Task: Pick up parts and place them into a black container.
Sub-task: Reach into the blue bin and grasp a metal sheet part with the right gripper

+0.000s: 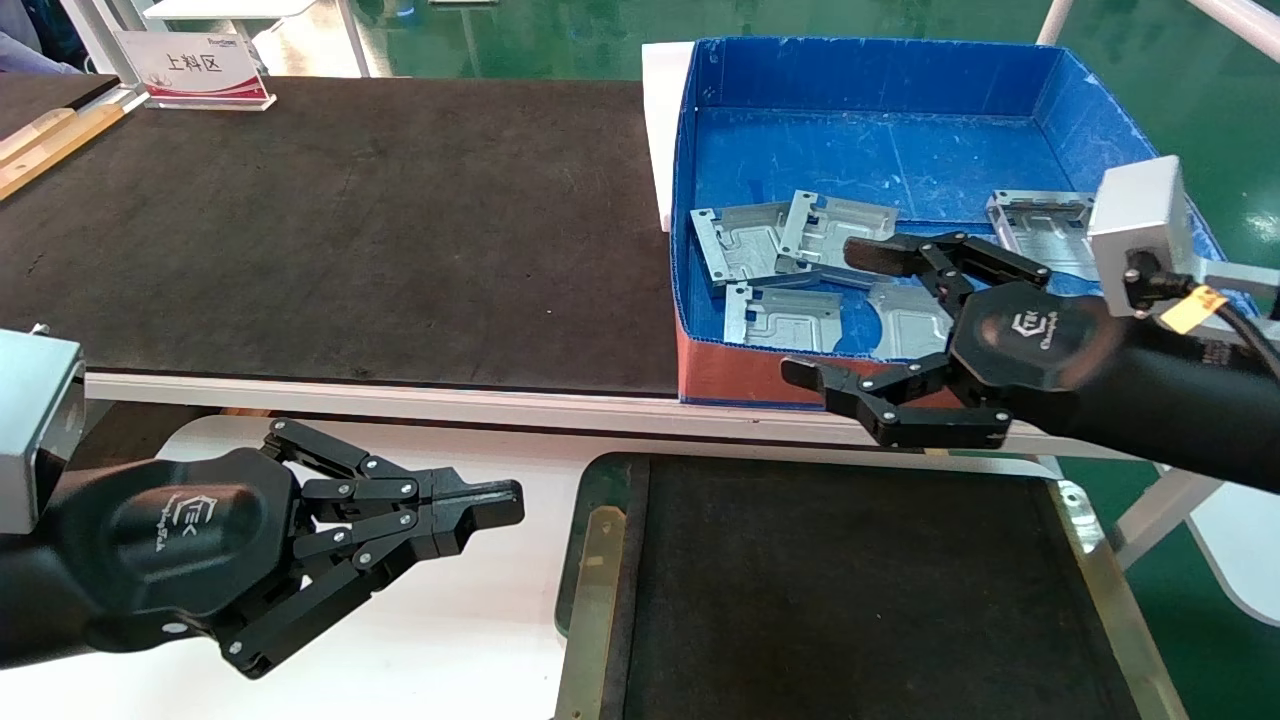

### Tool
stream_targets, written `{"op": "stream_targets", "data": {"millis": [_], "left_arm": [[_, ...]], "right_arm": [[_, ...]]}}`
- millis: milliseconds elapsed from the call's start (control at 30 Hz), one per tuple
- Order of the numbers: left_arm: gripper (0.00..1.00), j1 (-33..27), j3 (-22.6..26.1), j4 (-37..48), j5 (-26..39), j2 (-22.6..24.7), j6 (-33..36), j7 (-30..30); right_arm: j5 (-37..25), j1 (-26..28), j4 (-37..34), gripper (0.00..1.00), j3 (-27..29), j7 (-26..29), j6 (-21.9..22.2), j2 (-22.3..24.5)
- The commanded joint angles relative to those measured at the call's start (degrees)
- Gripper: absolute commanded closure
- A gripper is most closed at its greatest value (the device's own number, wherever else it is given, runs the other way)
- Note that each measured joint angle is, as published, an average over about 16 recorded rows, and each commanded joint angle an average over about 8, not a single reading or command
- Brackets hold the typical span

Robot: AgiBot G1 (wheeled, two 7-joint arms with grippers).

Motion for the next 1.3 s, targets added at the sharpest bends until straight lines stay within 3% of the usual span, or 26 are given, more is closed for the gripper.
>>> {"op": "stream_targets", "data": {"millis": [33, 467, 967, 1000, 1233, 1267, 1300], "left_arm": [[1.0, 0.0, 0.0, 0.0, 0.0, 0.0, 0.0, 0.0], [1.0, 0.0, 0.0, 0.0, 0.0, 0.0, 0.0, 0.0], [1.0, 0.0, 0.0, 0.0, 0.0, 0.0, 0.0, 0.0], [0.96, 0.0, 0.0, 0.0, 0.0, 0.0, 0.0, 0.0], [0.08, 0.0, 0.0, 0.0, 0.0, 0.0, 0.0, 0.0], [0.0, 0.0, 0.0, 0.0, 0.0, 0.0, 0.0, 0.0], [0.0, 0.0, 0.0, 0.0, 0.0, 0.0, 0.0, 0.0]], "right_arm": [[-0.63, -0.11, -1.02, 0.0, -0.04, -0.55, 0.8, -0.22], [-5.3, 4.2, -10.65, 0.0, -0.33, -2.95, 6.66, -1.65], [-13.8, 16.88, -28.13, 0.0, -3.28, -9.34, 10.23, -5.62], [-14.38, 17.89, -29.42, 0.0, -3.51, -9.8, 10.46, -5.88], [-17.0, 23.82, -38.75, 0.0, -4.48, -11.54, 12.26, -7.8], [-17.16, 24.49, -40.12, 0.0, -4.52, -11.47, 12.61, -8.1], [-17.28, 25.13, -41.5, 0.0, -4.55, -11.31, 13.0, -8.42]]}}
